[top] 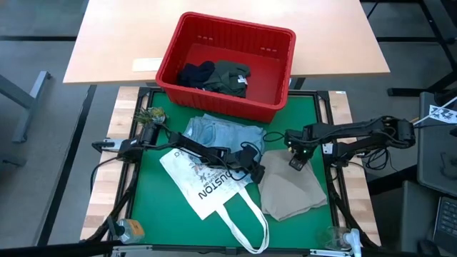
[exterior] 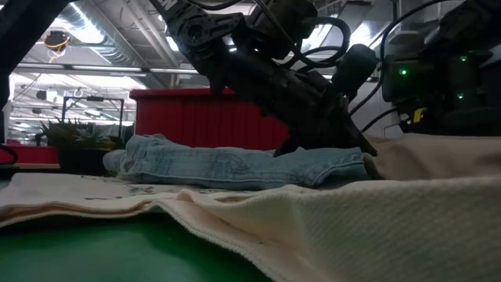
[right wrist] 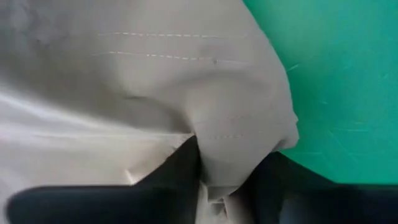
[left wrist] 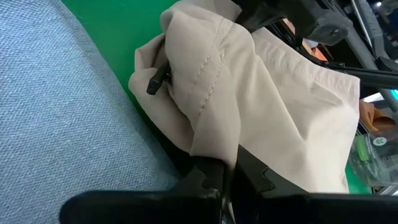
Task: Fold Laundry from Bin
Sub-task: Stack the beige shorts on top of the light blue pants
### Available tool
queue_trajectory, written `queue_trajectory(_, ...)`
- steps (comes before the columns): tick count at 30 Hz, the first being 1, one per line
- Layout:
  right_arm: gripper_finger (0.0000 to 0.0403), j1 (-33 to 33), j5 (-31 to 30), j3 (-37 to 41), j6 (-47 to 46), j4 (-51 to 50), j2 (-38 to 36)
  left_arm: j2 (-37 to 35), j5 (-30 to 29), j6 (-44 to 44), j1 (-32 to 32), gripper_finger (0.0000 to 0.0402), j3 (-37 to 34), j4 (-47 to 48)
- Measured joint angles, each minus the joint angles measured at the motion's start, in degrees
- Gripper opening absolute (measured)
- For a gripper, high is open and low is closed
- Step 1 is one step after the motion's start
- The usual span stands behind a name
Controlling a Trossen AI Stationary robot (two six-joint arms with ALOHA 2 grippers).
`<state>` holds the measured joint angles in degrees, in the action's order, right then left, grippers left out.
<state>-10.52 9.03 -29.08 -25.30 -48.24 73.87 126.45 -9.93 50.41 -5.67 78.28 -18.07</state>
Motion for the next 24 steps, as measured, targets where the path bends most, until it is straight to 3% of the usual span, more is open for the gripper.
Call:
queue_trajectory(6,0.0034,0.0,3.2,-1.6,-0.1,-1.7,0.2,0.0,0.0,0.0,0.0,0.0005,0.0,-3.0)
queue_trajectory(15,0.0041,0.1,4.4,-10.4,0.2,-11.1,0.1,-0.3,0.2,0.2,0.0,0.0003,0.2,-6.8)
queue_trajectory(24,0.0032,0.1,5.2,-17.7,0.2,-18.8,-3.2,-0.8,6.2,-3.8,0.3,0.0001,5.9,-3.3)
